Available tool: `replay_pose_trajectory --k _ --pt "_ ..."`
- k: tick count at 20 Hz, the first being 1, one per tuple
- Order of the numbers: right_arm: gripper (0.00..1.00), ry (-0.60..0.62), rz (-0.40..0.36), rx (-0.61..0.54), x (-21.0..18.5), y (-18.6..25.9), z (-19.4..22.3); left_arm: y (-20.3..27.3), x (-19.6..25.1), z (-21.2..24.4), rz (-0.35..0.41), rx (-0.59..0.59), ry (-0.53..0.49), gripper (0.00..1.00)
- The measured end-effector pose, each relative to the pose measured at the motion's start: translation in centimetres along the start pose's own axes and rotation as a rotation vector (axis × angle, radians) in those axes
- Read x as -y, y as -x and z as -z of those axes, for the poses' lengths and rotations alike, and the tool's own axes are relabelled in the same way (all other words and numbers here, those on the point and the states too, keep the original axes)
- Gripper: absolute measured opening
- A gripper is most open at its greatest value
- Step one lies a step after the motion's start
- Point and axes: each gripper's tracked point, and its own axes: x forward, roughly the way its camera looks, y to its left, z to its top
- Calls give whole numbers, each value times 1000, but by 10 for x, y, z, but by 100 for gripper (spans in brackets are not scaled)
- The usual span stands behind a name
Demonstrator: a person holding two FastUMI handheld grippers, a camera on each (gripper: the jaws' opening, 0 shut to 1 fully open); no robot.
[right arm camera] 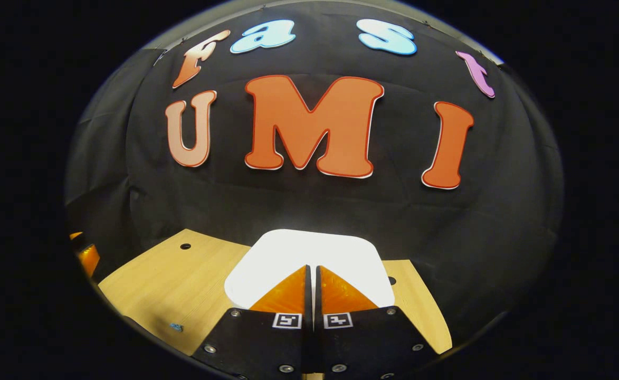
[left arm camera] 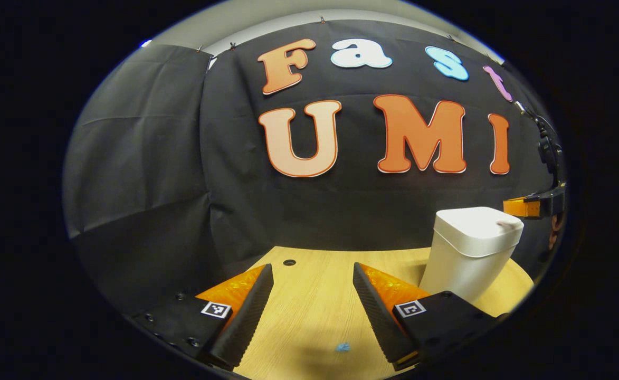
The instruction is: Press the lid of the desktop garbage bin to open it, pick up the crumpled paper on the desktop and throw it into the bin, then pick up the pop can on the desktop and drop it into the bin, and finally close the garbage bin lid.
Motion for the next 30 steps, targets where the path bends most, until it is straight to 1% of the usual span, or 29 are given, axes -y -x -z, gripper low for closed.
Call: replay_pose_trajectory --k 1,2,3,6,7,8,9,10,11,14,17,21,22,23,24,25,26,27,28,29,30 --pt "1 1 -4 -10 0 -2 4 1 -2 2 -9 -3 3 96" --pt "1 0 -9 -19 0 -5 6 3 -6 3 -18 -4 4 92" --pt "1 0 -13 -28 -1 -7 10 6 -8 2 -28 -5 4 97" --pt "1 -5 -27 -66 -2 -12 21 10 -14 5 -48 -13 5 97" --pt "1 -5 -29 -58 -2 -13 20 10 -15 5 -53 -13 4 92" --pt "1 -4 -36 -60 -3 -15 20 10 -15 6 -56 -15 1 92" --pt "1 -2 -43 -66 -3 -14 22 10 -15 6 -57 -17 0 97" --pt "1 -5 -46 -60 -4 -14 22 10 -13 7 -53 -20 1 92" --pt "1 0 -49 -55 -5 -15 23 9 -11 8 -49 -23 1 97" --pt "1 8 -43 -52 -4 -16 25 7 -5 8 -41 -31 -9 97" --pt "1 -35 -69 -70 -6 -16 26 9 5 2 -21 -20 -19 97" --pt "1 30 -85 -77 -6 -15 26 10 14 1 -8 -16 -30 97" --pt "1 33 -88 -67 -6 -15 24 10 16 0 -7 -17 -27 92" --pt "1 49 -92 -56 -7 -14 23 9 18 -2 -7 -13 -21 97" --pt "1 69 -86 -25 -6 -13 17 10 20 -4 -6 -8 -15 97" --pt "1 100 -82 1 -4 -11 12 9 21 -7 -10 -2 -13 92" --pt "1 123 -91 25 -5 -8 10 9 23 -9 -13 3 -11 97" --pt "1 134 -116 55 -10 1 4 9 25 -8 -18 3 -10 97" --pt "1 136 -132 94 -12 8 -4 10 26 -7 -23 5 -6 100" --pt "1 135 -155 143 -15 13 -15 10 29 -5 -26 3 0 97" --pt "1 138 -176 191 -16 17 -26 12 32 -3 -29 3 6 100"
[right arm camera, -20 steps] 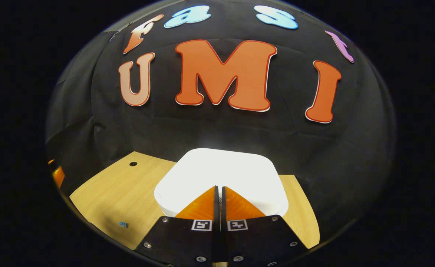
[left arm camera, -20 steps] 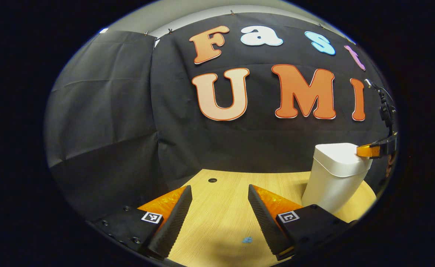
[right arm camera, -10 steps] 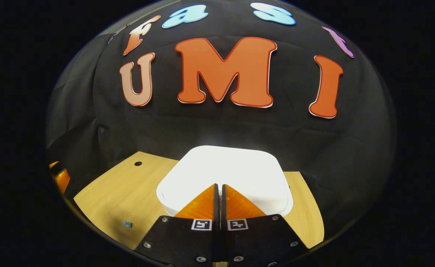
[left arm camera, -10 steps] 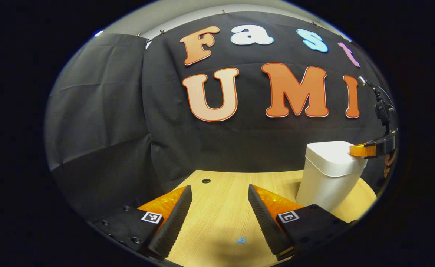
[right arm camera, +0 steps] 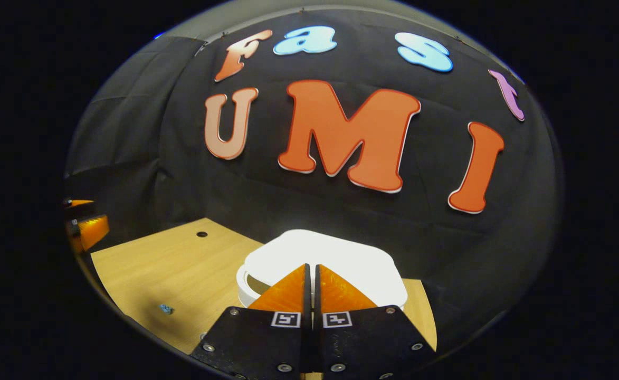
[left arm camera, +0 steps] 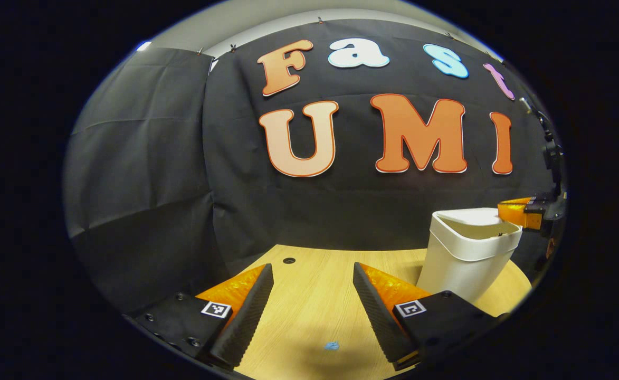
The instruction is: Press the lid of the desktop garbage bin to open it, pick up the crumpled paper on the desktop and throw it into the bin, then pick up the pop can on the desktop and drop it into the bin, and finally close the garbage bin lid.
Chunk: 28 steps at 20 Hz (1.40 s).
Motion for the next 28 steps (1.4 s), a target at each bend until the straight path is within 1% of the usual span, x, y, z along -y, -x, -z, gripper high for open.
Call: replay_pose_trajectory --k 1,2,4,6,8,9,10,11,12,14,15,16,17,19,21,23,24,25,28 --pt "1 11 -17 37 -2 1 -9 1 3 2 0 3 5 100" --pt "1 20 -26 57 -5 2 -14 3 5 5 2 0 7 97" --pt "4 13 -57 65 -14 8 -15 4 11 9 12 -7 7 97" --pt "10 10 -87 81 -25 13 -18 0 14 9 25 -7 -2 97" --pt "22 19 -107 92 -32 19 -15 -6 17 12 44 -17 -9 97" --pt "37 20 -117 92 -39 19 -14 -9 17 16 56 -27 -11 97" --pt "43 21 -120 91 -43 21 -11 -12 18 19 70 -41 -15 97" --pt "54 18 -119 87 -47 22 -6 -16 20 25 83 -59 -17 97" --pt "54 16 -113 65 -50 23 0 -19 21 32 97 -84 -13 97" --pt "75 2 -109 27 -58 24 12 -24 29 54 153 -147 -7 97" --pt "83 3 -111 17 -64 25 15 -27 30 61 169 -170 -18 97" --pt "86 10 -110 7 -68 28 18 -32 31 68 192 -196 -29 98" --pt "90 19 -106 -2 -72 27 22 -36 32 75 211 -218 -35 98" --pt "95 27 -95 -29 -76 31 31 -39 33 91 249 -275 -33 98" --pt "97 13 -70 -58 -77 35 41 -44 35 110 282 -338 -21 98" --pt "98 -4 -44 -78 -79 36 48 -47 34 133 311 -396 -31 98" --pt "98 -9 -32 -91 -80 37 53 -49 35 143 326 -419 -42 92" --pt "98 -12 -23 -105 -81 39 58 -49 37 151 342 -443 -53 98" --pt "98 -19 2 -152 -85 47 78 -47 43 174 385 -527 -80 98"
